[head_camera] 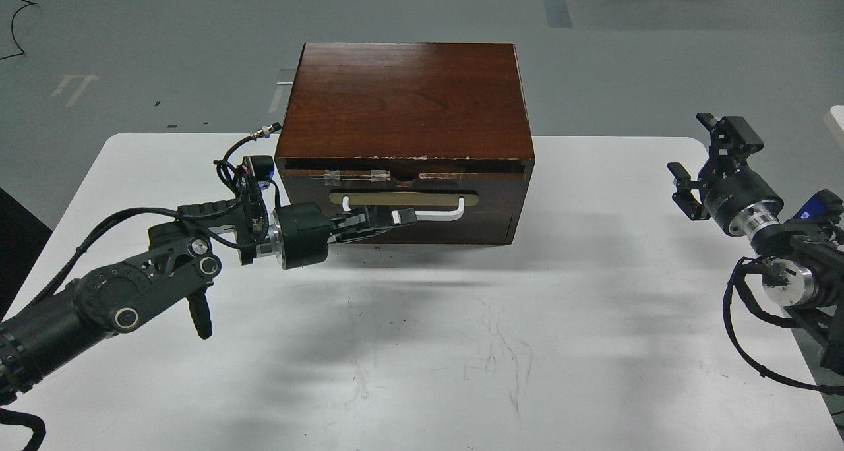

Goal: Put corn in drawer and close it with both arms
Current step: 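Push the drawer front with the left gripper toward the cabinet until shut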

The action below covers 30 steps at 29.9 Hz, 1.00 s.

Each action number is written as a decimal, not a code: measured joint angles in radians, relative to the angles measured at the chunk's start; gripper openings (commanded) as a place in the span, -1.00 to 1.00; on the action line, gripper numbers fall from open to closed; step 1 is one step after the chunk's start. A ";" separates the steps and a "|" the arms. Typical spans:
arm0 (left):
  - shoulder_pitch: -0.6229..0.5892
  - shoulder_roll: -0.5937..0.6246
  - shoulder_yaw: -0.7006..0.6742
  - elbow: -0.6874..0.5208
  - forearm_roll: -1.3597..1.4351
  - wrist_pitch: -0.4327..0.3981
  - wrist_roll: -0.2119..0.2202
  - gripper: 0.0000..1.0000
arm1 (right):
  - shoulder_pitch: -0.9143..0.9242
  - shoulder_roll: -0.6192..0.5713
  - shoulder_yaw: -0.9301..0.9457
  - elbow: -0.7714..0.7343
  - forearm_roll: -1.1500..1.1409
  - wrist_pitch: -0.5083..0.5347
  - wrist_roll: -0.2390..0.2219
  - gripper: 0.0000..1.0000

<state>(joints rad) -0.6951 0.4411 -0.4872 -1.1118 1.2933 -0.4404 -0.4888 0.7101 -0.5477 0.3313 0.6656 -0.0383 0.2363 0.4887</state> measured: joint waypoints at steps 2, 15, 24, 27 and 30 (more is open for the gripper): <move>-0.008 -0.010 0.000 0.010 0.000 0.000 0.000 -1.00 | 0.000 0.000 0.000 0.000 0.000 0.000 0.000 0.95; -0.029 -0.024 0.004 0.040 0.000 0.027 0.000 -0.86 | -0.006 0.000 0.000 0.000 0.000 0.000 0.000 0.96; 0.017 0.053 0.019 -0.162 -0.008 0.004 0.000 0.63 | -0.009 0.000 0.000 -0.011 0.000 0.000 0.000 0.96; 0.053 0.098 0.014 -0.303 -0.020 -0.005 0.000 0.95 | -0.009 0.001 0.000 -0.015 0.000 0.000 0.000 0.96; 0.062 0.135 0.001 -0.393 -0.112 -0.008 0.000 0.95 | -0.008 0.001 0.000 -0.015 0.000 0.000 0.000 0.96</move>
<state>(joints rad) -0.6328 0.5757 -0.4857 -1.5050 1.1815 -0.4480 -0.4884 0.7023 -0.5463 0.3313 0.6506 -0.0383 0.2363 0.4887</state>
